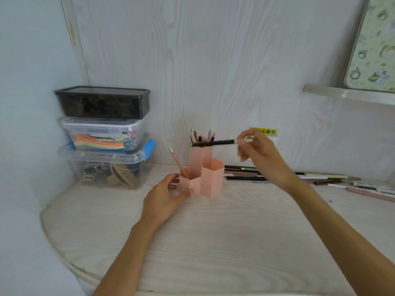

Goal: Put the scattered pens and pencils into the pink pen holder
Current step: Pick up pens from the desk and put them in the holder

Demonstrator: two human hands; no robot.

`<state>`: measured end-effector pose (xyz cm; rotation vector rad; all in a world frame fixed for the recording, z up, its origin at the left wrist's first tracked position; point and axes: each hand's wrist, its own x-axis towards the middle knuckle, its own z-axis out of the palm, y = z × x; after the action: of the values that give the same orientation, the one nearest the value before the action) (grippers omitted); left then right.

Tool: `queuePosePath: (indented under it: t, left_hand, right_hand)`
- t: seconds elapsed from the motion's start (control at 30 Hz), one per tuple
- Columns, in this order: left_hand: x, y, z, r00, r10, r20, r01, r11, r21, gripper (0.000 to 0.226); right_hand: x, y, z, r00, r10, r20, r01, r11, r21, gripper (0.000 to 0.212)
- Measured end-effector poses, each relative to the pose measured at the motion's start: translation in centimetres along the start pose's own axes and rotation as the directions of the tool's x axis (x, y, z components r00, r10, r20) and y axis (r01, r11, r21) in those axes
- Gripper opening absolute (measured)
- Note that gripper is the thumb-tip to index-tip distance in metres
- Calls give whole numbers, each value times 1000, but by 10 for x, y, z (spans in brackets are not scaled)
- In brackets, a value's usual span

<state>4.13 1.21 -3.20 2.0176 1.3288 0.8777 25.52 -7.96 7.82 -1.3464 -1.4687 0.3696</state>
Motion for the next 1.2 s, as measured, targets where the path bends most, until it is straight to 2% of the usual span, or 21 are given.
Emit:
queuePosePath:
  t: [0.03, 0.1, 0.23, 0.33, 0.43, 0.6, 0.63, 0.73, 0.8, 0.83, 0.9, 0.97, 1.0, 1.07, 1.1, 1.13, 1.2]
  left_hand:
    - [0, 0, 0, 1000, 1, -2, -1, 1000, 1, 65]
    - [1, -1, 1, 1000, 0, -3, 0, 1000, 8, 65]
    - [0, -2, 1, 1000, 23, -7, -23, 1000, 10, 64]
    - [0, -1, 0, 999, 27, -16, -28, 999, -27, 71]
    - [0, -3, 2, 999, 49, 10, -48, 997, -54, 66]
    - [2, -4, 4, 997, 73, -4, -73, 997, -23, 57]
    - [3, -5, 4, 997, 70, -15, -71, 997, -28, 55]
    - [4, -6, 4, 998, 46, -51, -49, 997, -61, 56]
    - [0, -1, 2, 996, 10, -88, -13, 999, -37, 68]
    - [-2, 4, 0, 989, 1, -149, -3, 1000, -8, 73]
    - [-10, 19, -3, 933, 112, -342, -98, 993, 58, 66]
    - [-16, 43, -2, 790, 393, -470, -349, 919, 182, 44]
    - [-19, 57, 3, 709, 526, -470, -470, 849, 242, 32]
    - [-19, 85, 24, 568, 739, -362, -651, 673, 351, 12]
    - [-16, 98, 40, 524, 808, -270, -701, 589, 402, 7]
    - [-11, 111, 53, 509, 845, -164, -725, 523, 448, 8]
    - [-1, 132, 80, 591, 803, 75, -680, 445, 583, 26]
  right_hand:
    - [6, -2, -4, 999, -26, -37, 21, 989, -144, 4]
    - [17, -3, -5, 997, -72, 22, 74, 901, -428, 5]
    - [29, -3, 20, 977, 18, 213, 123, 768, -628, 11]
    - [32, 3, 49, 970, 72, 233, 60, 855, -515, 12]
    - [25, 15, 71, 990, 59, 125, -5, 919, -395, 12]
    - [9, 25, 70, 998, 7, -55, -20, 975, -224, 40]
    - [6, 27, 64, 997, -19, -70, 3, 975, -222, 40]
    - [-3, 44, 35, 993, -85, -87, 48, 930, -365, 27]
    - [-7, 68, 8, 995, -15, -103, -34, 891, -452, 20]
    - [-10, 81, -6, 994, 41, -101, -85, 875, -477, 22]
    - [-19, 106, -26, 984, 159, -83, -178, 819, -545, 33]
    - [-29, 127, -35, 977, 203, -63, -197, 756, -624, 40]
    - [-33, 134, -35, 980, 194, -50, -181, 746, -641, 40]
    - [-34, 140, -33, 986, 161, -36, -148, 762, -631, 38]
    - [-34, 142, -32, 989, 144, -26, -129, 768, -627, 38]
    - [-34, 143, -31, 991, 132, -26, -119, 770, -627, 37]
    - [-32, 145, -32, 992, 119, -51, -126, 789, -602, 37]
